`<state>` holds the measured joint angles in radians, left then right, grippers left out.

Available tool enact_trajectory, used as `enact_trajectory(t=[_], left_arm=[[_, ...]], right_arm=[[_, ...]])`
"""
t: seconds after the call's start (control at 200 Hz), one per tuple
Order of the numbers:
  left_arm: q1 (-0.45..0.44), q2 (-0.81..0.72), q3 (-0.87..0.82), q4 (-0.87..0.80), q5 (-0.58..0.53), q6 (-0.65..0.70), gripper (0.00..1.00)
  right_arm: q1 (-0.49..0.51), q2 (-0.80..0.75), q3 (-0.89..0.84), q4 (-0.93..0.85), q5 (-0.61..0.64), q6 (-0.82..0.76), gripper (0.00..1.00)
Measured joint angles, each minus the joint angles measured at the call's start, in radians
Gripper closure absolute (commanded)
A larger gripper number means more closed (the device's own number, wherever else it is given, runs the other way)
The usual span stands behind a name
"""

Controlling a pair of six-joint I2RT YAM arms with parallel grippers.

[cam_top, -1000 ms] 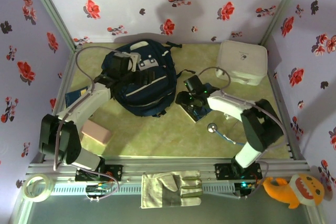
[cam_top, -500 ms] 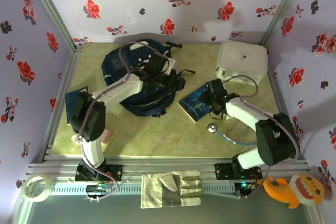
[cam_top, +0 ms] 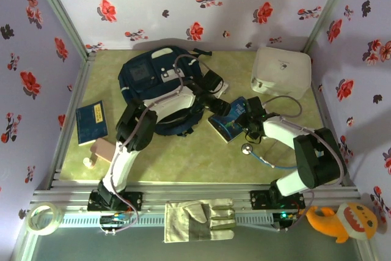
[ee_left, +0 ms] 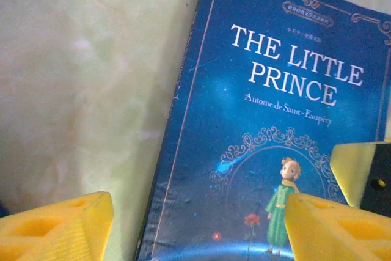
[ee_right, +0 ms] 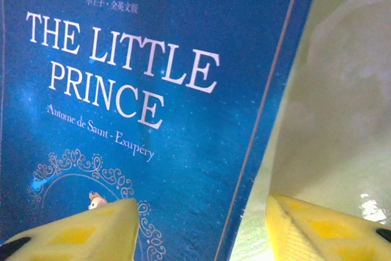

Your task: Pack the student bag

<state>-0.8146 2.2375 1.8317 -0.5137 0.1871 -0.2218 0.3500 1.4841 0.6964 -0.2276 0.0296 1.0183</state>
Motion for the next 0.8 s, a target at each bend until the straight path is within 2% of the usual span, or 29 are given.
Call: enact_trajectory(t=[0.155, 0.335, 0.555, 0.8], left_arm=[[-0.006, 0.089, 0.1, -0.057, -0.007, 0.026, 0.39], [-0.013, 0.147, 0.141, -0.106, -0.021, 0.046, 0.42], [-0.022, 0.159, 0.156, -0.132, -0.043, 0.068, 0.5], [-0.031, 0.169, 0.175, -0.152, -0.067, 0.08, 0.53]], right_arm=[[-0.003, 0.005, -0.002, 0.021, -0.011, 0.0, 0.5], [-0.006, 0.005, -0.009, 0.026, -0.015, 0.0, 0.52], [-0.012, 0.009, -0.011, 0.039, -0.033, -0.003, 0.54], [-0.023, 0.011, 0.002, 0.026, -0.072, -0.015, 0.57]])
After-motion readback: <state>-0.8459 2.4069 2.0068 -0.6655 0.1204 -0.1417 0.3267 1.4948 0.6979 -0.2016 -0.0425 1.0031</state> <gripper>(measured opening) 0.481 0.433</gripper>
